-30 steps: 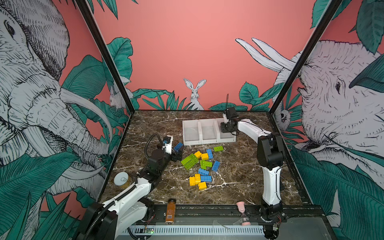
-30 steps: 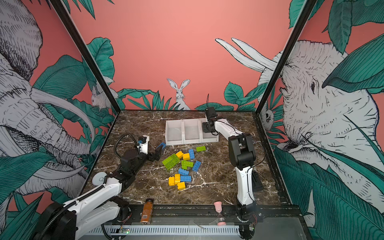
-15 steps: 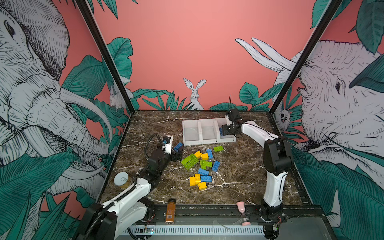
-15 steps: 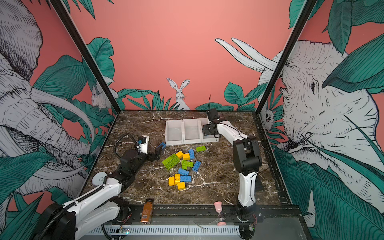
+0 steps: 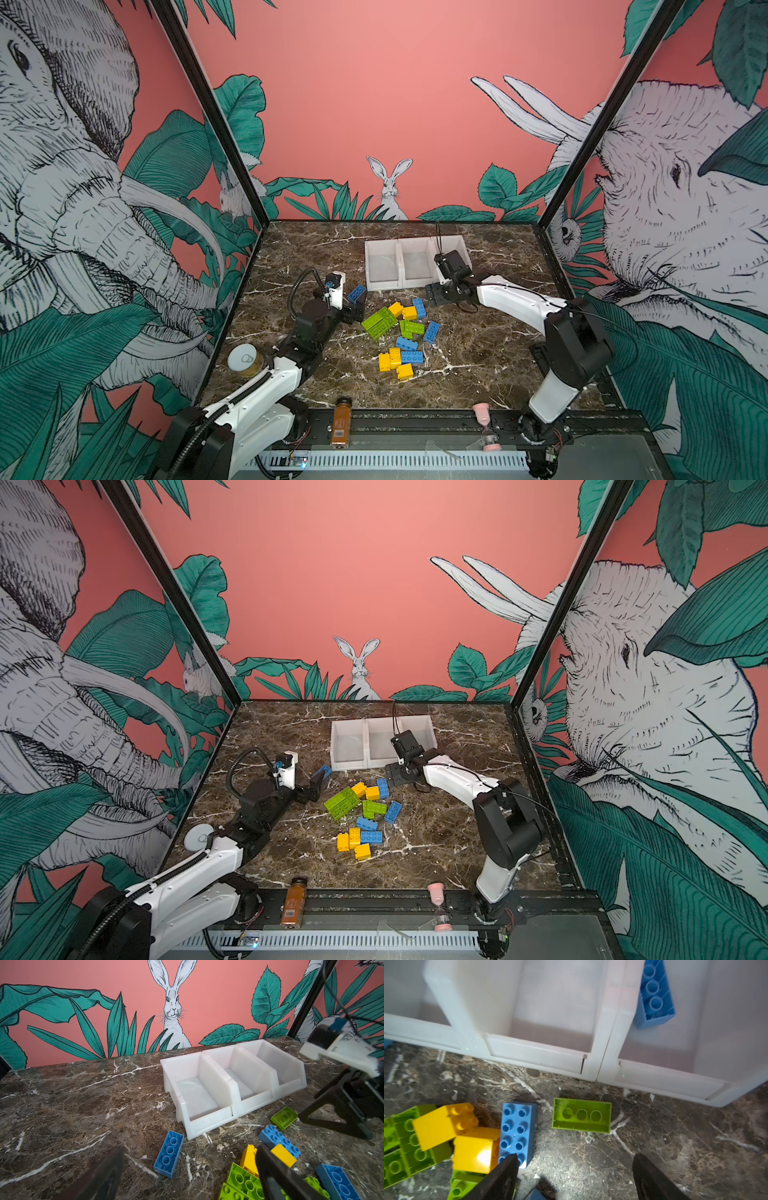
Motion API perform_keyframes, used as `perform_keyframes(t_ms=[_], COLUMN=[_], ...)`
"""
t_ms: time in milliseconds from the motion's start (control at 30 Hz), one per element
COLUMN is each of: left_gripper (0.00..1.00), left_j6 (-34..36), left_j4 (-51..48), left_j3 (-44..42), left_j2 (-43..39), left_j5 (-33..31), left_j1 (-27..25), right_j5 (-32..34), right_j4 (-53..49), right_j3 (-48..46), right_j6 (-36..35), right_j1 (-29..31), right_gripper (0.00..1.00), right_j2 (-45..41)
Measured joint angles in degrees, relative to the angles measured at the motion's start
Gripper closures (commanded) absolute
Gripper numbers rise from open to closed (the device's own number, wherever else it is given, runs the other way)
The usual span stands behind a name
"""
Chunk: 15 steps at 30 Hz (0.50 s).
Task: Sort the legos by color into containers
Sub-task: 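Lower the right gripper onto a lime-green brick and grasp it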
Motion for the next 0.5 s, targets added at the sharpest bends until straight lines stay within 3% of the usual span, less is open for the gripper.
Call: perform_keyframes(t_ms=[500], left_gripper=[0.01], left_j6=[0.04], left_j4=[-0.02], left_j3=[0.00], left_j2=[0.00], left_j5=[-0.02], left_j1=[0.00], right_j5=[1.16], right_j4=[1.70], right_j3=[3.98], right_j6=[-1.27], right_j1=[-0.04], right_gripper=[0.11], right_j2=[9.44])
